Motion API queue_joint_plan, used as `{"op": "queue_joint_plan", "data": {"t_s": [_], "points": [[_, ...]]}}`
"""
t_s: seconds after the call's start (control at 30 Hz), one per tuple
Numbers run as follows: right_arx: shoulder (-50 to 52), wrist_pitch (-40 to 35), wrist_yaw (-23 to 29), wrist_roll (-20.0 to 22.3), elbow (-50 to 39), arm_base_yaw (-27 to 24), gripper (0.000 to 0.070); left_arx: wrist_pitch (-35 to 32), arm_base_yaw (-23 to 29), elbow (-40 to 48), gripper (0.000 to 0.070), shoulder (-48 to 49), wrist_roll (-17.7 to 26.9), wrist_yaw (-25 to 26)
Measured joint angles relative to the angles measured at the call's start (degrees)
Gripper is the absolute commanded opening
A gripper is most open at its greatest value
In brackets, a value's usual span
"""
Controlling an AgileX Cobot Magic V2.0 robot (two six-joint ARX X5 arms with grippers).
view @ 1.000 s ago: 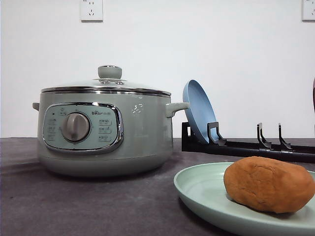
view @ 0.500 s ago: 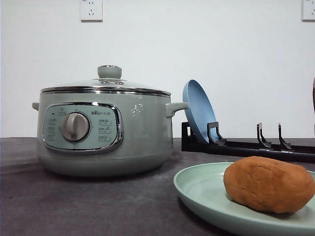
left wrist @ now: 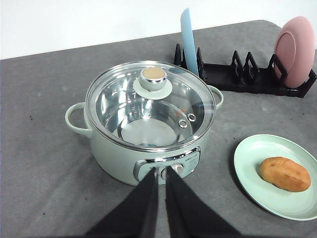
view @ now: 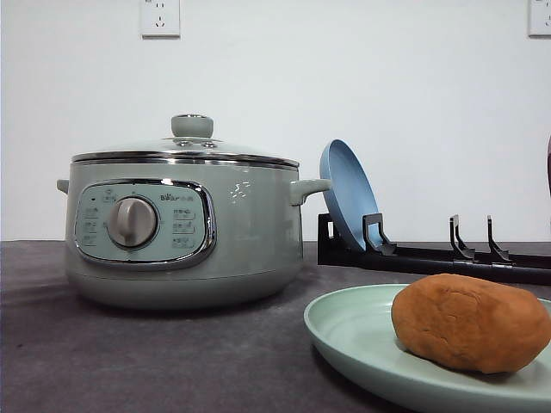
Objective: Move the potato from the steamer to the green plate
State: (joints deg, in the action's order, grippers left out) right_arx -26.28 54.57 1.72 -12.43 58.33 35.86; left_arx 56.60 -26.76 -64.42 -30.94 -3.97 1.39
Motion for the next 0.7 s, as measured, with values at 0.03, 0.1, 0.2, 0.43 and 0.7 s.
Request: {"op": "queue_joint_plan", "data": {"t_s": [0.03,0.1,0.2,0.43,0.7], "points": [[0.0,0.0,0.0,0.0,0.0,0.0,0.0008,0.0,0.0,0.0,0.0017,0.0,0.0,0.0],[0.0,0.0,0.0,0.0,0.0,0.0,0.0008,-0.1,0.0,0.0,0.0017,0.0,0.0,0.0],[0.0,0.0,0.0,0.0,0.0,0.0,0.0008,-0.1,0.0,0.0,0.0017,0.0,0.0,0.0],[0.0,0.0,0.0,0.0,0.0,0.0,0.0008,-0.8,0.7,0.2,0.0017,0.2,0.0,0.0],[0.0,0.0,0.0,0.0,0.0,0.0,0.0008,-8.1,9.6,8.0,0.0017,3.4,0.0,0.1]]}}
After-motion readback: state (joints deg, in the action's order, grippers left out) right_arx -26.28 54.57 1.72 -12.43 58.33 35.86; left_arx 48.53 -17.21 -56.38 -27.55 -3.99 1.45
